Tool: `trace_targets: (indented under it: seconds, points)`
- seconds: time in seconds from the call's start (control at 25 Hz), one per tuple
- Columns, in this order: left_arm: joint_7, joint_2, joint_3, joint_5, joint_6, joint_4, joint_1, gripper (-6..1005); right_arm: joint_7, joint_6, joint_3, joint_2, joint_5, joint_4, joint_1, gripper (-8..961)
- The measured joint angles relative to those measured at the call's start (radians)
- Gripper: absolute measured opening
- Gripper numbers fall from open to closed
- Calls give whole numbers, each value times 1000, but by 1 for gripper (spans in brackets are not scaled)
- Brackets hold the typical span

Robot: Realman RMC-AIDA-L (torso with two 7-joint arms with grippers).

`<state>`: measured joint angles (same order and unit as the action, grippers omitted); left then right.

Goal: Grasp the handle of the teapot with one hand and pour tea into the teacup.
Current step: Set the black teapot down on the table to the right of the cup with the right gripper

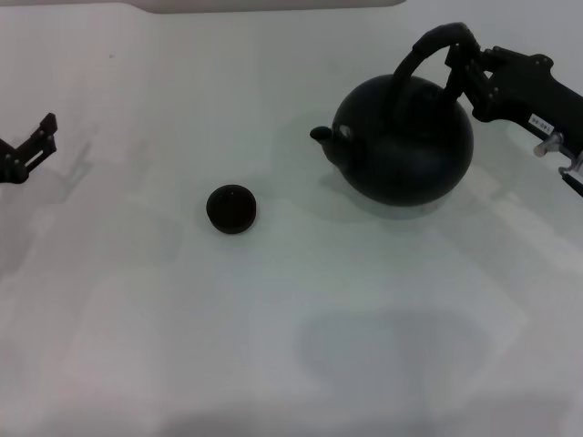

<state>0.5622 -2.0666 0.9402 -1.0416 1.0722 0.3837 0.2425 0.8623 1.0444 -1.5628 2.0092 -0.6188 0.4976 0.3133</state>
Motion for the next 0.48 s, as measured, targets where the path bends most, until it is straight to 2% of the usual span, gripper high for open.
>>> trace_targets:
  seconds: [0.48]
  points:
    - [-5,-3,0,0,0,-11,15,835,-99,44,-9,0,-1,-57,5,109]
